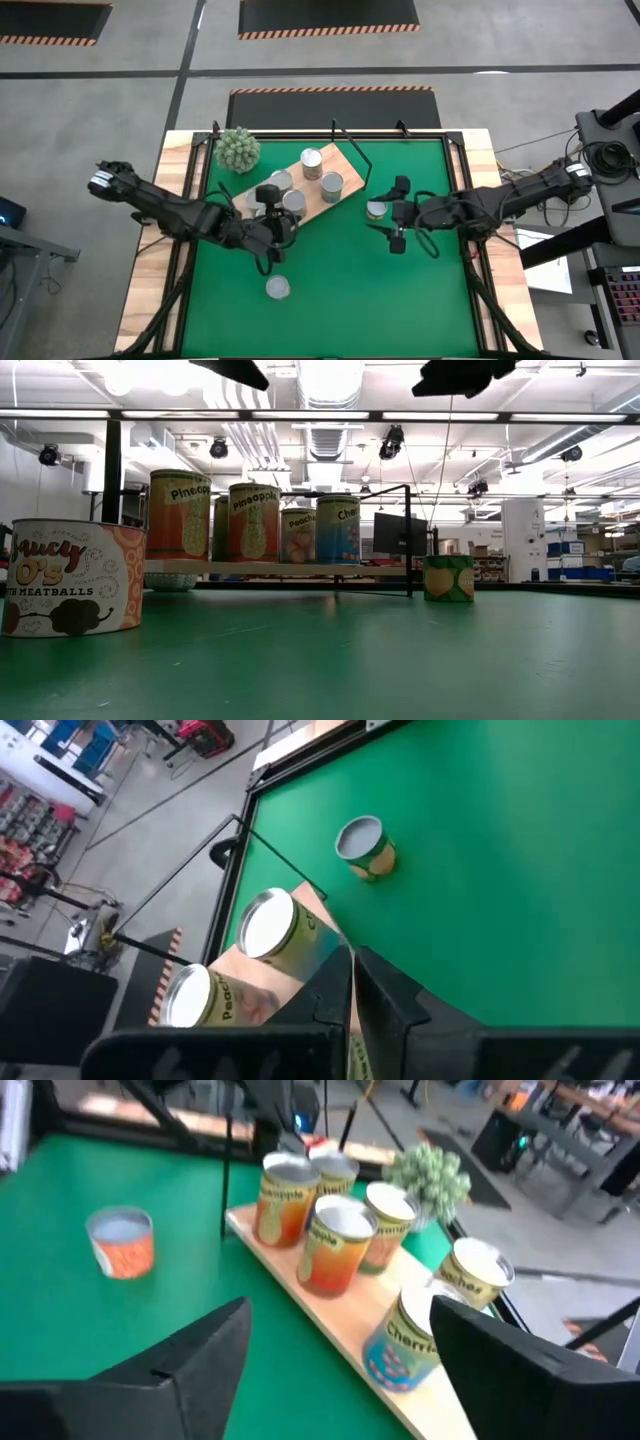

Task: Pick and place cans onto a shelf
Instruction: Adjust the cans on the shelf

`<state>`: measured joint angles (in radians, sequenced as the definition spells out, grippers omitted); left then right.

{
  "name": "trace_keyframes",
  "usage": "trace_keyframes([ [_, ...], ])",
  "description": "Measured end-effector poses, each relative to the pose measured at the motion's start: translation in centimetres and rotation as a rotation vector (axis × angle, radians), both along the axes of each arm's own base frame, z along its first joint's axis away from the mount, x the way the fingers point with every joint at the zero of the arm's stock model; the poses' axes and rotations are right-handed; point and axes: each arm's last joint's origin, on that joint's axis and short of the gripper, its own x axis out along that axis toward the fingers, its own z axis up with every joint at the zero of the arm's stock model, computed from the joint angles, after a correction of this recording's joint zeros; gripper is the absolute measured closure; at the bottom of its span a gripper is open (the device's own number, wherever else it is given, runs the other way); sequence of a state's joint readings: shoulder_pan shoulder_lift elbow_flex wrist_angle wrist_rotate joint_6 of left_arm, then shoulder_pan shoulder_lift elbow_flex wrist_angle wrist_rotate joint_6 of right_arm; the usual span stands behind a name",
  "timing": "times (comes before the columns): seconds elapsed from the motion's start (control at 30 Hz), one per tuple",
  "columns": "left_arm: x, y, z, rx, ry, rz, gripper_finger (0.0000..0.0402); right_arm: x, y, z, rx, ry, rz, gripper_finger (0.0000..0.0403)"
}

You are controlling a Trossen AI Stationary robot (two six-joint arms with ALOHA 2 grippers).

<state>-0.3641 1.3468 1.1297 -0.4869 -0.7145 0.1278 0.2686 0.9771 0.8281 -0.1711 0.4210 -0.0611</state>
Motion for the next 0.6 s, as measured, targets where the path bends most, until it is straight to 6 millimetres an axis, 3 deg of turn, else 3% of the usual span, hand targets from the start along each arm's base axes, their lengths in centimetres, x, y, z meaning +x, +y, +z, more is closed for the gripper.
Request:
trace_keyframes([
  [0.17, -1.9, 0.8, -0.5, 0.002, -0.021, -0.002, 0.0402, 1.6, -0.2, -0.3, -0.022, 0.084, -0.024, 0.0181],
  [0.4, -4.7, 1.8, -1.3, -0.091, -0.286, -0.006, 0.0402, 3.5, -1.3, -0.4, -0.071, 0.236, -0.071, 0.0288],
  [0.6, -5.9, 2.3, -3.0, -0.125, -0.431, -0.013, 0.0402, 3.1, -2.1, -0.9, -0.047, 0.429, -0.129, 0.0367],
])
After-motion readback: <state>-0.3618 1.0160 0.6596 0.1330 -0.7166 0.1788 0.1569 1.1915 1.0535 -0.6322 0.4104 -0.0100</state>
